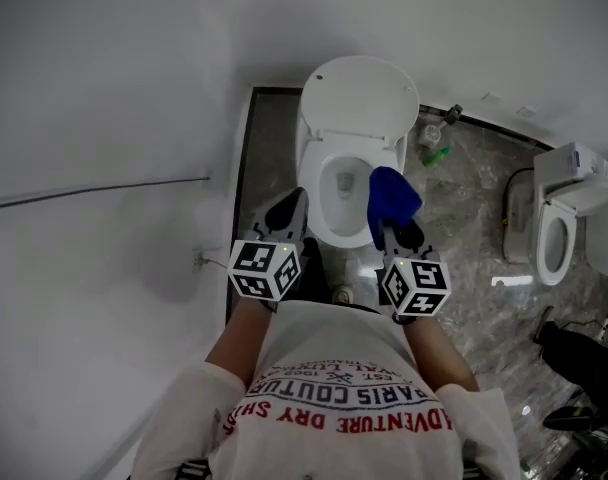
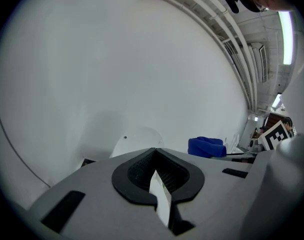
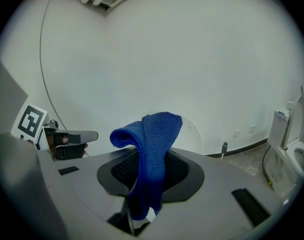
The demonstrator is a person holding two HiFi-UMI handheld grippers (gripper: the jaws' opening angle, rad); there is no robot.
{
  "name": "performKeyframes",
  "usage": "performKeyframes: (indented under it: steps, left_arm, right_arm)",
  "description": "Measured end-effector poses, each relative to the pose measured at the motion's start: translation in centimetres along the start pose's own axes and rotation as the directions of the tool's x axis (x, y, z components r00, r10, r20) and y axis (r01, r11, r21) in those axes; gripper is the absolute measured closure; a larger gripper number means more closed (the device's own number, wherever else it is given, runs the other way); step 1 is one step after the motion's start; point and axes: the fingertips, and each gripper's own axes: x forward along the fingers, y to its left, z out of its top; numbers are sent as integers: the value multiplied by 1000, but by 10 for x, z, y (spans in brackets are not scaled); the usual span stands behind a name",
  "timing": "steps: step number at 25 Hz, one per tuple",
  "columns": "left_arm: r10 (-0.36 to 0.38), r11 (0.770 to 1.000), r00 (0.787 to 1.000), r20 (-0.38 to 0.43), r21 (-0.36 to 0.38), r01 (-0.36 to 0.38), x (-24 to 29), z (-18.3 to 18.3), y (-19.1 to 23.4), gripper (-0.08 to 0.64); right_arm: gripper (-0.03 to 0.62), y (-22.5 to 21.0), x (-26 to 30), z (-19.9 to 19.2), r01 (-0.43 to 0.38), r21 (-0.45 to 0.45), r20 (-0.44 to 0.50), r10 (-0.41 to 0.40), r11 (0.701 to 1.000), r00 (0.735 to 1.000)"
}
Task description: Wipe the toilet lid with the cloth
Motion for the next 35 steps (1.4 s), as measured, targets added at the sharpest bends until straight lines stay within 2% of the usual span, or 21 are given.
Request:
performKeyframes:
  steps: [7,13,21,26,31,35]
  left_arm:
    - [-64,998,996,-67,14,65,101,52,63,554]
    - [-83,996,992,-99,13,85,161,63,108,554]
    - [-61,998,987,-151,-39,56,214,35,153,554]
    - [-49,999,987,-156,-22,46,247,18,169,554]
    - [10,998,987,-161,-58,-20,269,1,198,554]
    - [38,996,983,-180,-73,-52,270,-17,210,554]
  right_arm:
    - [494,-5,115,55,21,3,6,-21,1000,1000]
    - [494,0,198,81,11,23,41,-12,1000,999]
    - [494,-6,290,74,-45,-34,37,47,998,998]
    - [494,-12,343,60,-115,-18,35,116,993,993]
    - [494,-1,389,40,-210,-56,16,212,976,977]
    - [494,6,411,26,-232,-79,16,234,970,972]
